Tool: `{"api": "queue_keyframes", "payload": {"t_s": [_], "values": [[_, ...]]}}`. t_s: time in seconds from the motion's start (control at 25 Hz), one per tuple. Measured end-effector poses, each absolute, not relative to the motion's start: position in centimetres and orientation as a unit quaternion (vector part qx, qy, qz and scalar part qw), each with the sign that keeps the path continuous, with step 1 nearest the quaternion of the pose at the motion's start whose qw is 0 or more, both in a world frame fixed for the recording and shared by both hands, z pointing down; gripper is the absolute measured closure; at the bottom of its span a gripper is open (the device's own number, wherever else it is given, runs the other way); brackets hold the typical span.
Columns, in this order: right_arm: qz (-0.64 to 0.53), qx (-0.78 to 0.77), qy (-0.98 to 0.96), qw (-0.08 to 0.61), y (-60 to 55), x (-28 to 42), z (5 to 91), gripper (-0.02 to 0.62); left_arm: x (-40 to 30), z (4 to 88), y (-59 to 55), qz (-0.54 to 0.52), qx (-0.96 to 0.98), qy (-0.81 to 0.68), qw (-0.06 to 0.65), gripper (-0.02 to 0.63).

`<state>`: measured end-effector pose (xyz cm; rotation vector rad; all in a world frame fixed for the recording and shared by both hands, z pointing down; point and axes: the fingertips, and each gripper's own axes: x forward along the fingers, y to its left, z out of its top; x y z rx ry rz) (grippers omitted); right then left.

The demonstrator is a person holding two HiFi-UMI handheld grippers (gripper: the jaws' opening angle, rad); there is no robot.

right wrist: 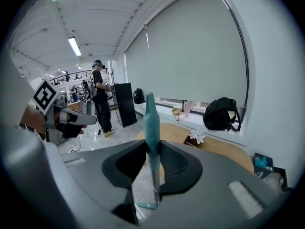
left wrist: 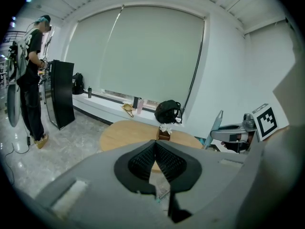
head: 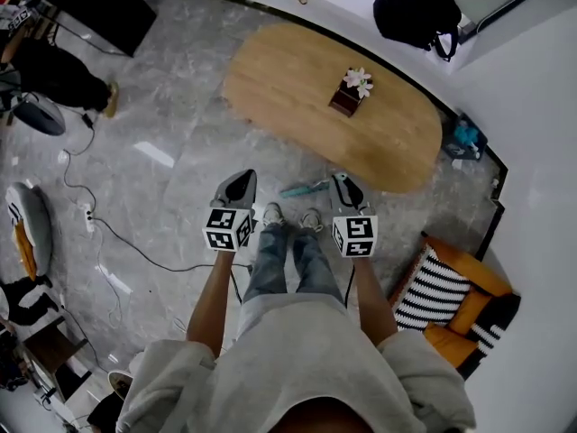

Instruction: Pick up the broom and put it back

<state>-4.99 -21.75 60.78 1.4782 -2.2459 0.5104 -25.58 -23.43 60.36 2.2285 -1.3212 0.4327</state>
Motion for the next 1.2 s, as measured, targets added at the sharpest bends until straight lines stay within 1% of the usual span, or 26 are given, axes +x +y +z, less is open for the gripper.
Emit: {"api": "queue_keyframes", "payload": {"t_s": [0.48, 0.84, 1.2], "values": [[0.156, 0.592, -0.775, 0.154, -20.0, -2.3, 53.8, 0.508, -21.1, 55.5, -25.7, 0.138, 0.866, -0.428, 0.218, 0.603], [0.149, 0.664, -0.720, 0.133, -18.1, 1.1, 51.2, 0.508, -15.3, 54.1, -27.3, 0.140, 0.909, -0.337, 0.201, 0.603], [0.151, 0.734, -0.650, 0.130, -13.8, 6.6, 50.1, 0.508, -8.0, 53.8, -26.3, 0.142, 0.942, -0.235, 0.192, 0.603]]}}
